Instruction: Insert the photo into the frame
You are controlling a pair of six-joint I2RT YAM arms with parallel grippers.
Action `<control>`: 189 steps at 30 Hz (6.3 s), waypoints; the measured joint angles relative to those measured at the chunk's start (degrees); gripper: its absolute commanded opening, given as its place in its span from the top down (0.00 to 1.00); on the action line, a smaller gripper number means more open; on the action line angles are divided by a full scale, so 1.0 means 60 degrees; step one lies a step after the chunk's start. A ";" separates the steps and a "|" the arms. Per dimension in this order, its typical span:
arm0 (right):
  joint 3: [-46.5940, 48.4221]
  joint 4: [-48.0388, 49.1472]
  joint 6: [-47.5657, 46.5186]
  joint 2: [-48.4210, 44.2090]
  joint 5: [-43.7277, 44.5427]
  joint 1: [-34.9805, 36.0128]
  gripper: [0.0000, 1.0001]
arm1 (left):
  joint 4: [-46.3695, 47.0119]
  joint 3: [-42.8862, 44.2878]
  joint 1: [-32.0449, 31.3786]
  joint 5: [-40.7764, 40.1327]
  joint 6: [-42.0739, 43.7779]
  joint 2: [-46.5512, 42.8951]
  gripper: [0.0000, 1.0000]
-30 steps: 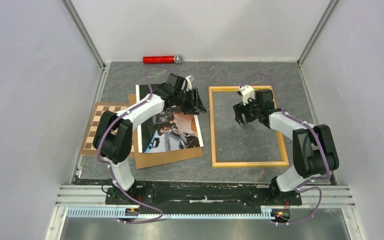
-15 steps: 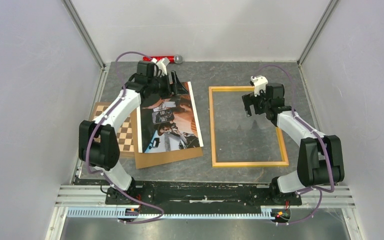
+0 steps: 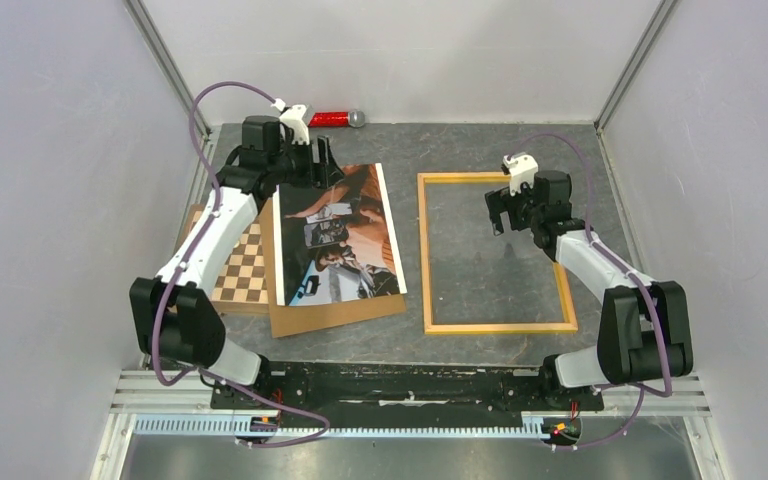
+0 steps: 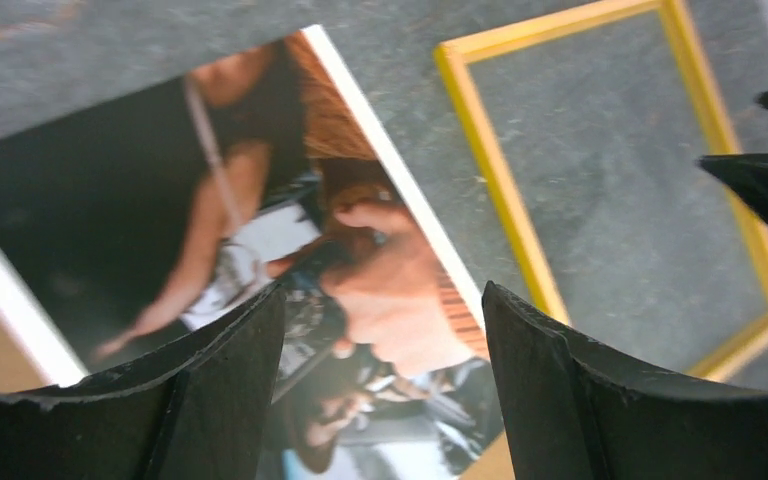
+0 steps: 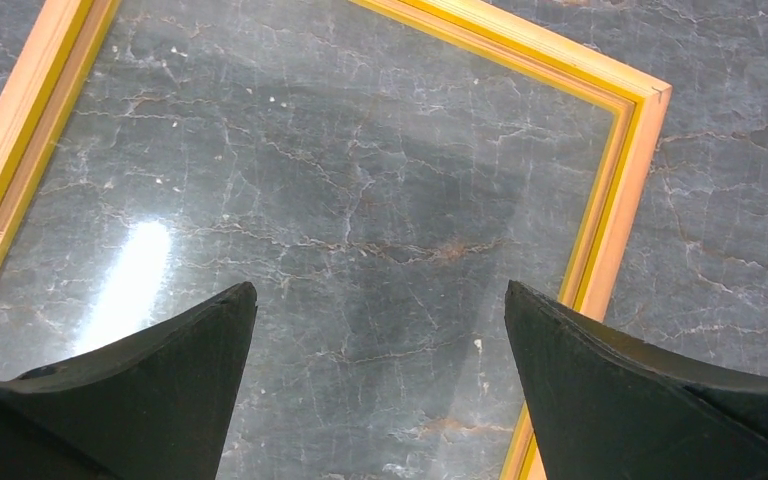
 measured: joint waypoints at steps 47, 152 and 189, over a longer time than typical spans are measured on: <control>0.2714 0.0189 -0.1832 0.3428 -0.0896 0.7184 0.04 | -0.5144 -0.3038 0.3286 0.0211 0.2889 -0.0750 0.10; 0.4291 -0.0393 -0.0255 0.3679 0.1235 0.7096 0.02 | -0.4357 -0.1781 0.4335 0.4007 0.2648 0.1392 0.98; 1.0371 -0.2896 0.5027 0.4510 0.0441 0.4969 0.10 | -0.2940 -0.0885 -0.1898 -0.1490 0.0091 -0.1341 0.98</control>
